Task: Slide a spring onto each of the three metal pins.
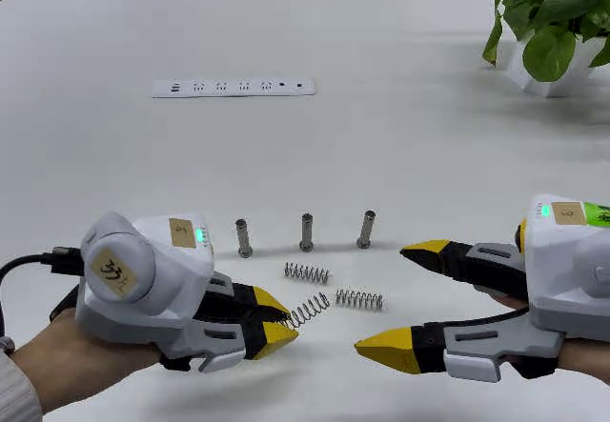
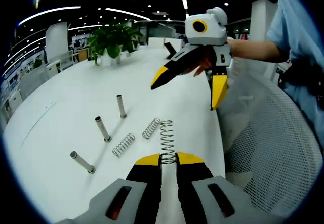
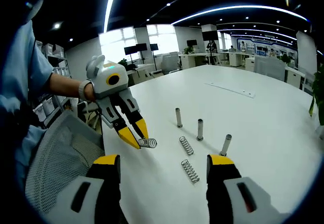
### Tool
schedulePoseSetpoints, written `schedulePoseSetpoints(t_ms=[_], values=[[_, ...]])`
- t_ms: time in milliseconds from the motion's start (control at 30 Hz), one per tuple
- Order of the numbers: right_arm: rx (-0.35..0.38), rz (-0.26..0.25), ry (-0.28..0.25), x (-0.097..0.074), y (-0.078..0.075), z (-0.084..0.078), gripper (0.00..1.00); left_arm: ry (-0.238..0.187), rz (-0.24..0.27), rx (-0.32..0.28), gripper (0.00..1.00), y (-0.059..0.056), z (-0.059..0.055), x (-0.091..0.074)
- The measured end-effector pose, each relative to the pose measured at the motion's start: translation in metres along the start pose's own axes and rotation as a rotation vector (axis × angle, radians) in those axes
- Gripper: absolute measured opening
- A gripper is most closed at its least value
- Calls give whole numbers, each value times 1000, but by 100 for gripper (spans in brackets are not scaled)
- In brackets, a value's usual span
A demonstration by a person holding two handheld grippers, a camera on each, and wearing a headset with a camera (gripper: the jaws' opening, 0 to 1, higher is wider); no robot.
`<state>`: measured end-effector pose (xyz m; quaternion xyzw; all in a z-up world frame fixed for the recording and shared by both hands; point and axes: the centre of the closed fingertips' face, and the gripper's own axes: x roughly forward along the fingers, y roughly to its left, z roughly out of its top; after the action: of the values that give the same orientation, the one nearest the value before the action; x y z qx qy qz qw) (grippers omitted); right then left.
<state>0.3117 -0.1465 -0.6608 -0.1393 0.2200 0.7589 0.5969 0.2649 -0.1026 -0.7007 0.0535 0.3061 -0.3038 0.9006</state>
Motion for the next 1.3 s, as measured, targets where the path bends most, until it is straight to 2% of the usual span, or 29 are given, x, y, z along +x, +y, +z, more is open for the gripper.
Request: schedulePoseSetpoints(t_ms=[200,333,467,633,867,1000,1133,1300], values=[[-16,83,18,10,12,3,56,-6,-21,49,10,-4,3,0],[-21,127,33,16,18,0,40,11,-38,91,10,-11,3,1],[-43,180,45,19,28,-1,30,17,-49,116,10,-12,4,2],[-63,217,58,21,35,-2,18,16,-62,137,10,-15,6,4],[-56,223,70,21,33,-4,13,29,-83,161,10,-23,7,5],[-44,244,78,20,36,-6,11,27,-98,180,10,-26,9,3],[-45,261,88,22,41,-7,11,42,-111,203,10,-28,7,2],[-49,274,99,23,44,-9,11,45,-116,200,10,-30,6,1]])
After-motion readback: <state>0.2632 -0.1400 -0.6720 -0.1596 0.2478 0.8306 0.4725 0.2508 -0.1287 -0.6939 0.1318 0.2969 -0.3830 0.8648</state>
